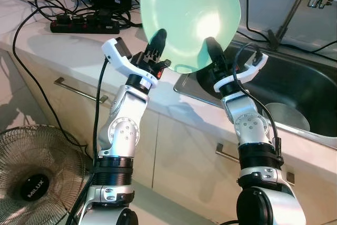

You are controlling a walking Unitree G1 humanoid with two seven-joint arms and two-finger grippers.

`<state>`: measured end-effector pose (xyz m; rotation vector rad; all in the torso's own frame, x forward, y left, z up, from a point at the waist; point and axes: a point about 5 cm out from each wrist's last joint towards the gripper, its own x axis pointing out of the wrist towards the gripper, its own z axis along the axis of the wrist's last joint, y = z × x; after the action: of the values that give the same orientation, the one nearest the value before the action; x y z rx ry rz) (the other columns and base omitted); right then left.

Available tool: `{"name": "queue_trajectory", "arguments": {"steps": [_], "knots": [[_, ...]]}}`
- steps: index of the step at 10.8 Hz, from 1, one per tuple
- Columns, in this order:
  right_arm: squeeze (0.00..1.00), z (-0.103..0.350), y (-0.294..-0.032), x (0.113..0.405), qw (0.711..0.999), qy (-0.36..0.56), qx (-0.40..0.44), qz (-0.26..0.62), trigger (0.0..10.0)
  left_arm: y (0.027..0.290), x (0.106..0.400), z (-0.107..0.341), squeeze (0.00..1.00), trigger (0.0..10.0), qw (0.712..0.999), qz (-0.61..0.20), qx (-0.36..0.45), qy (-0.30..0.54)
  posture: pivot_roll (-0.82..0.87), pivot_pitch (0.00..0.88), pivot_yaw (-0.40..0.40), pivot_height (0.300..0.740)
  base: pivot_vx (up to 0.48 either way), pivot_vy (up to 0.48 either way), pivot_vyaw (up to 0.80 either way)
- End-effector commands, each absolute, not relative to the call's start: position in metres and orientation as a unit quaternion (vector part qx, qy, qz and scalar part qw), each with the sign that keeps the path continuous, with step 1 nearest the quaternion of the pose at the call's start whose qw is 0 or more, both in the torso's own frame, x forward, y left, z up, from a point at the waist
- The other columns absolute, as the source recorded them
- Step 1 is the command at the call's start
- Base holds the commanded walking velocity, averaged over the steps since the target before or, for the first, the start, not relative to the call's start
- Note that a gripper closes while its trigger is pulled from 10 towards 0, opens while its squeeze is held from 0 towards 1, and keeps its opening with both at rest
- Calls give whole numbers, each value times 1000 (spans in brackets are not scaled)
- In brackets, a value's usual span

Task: Kitchen organization

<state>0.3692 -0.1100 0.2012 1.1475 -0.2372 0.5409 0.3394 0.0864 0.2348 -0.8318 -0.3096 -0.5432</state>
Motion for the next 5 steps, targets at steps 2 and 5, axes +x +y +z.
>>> {"name": "queue_trajectory", "arguments": {"steps": [2, 5], "knots": [[0, 220, -110, 371, 778, -140, 551, 267, 0, 69, 340, 233, 0, 10000, 859, -279, -410, -130, 246, 0, -45, 740, 0, 0, 0], [0, 222, -114, 370, 769, -147, 563, 264, 0, 67, 343, 222, 1000, 10000, 870, -263, -403, -106, 243, 0, -46, 740, 0, 0, 0]]}}
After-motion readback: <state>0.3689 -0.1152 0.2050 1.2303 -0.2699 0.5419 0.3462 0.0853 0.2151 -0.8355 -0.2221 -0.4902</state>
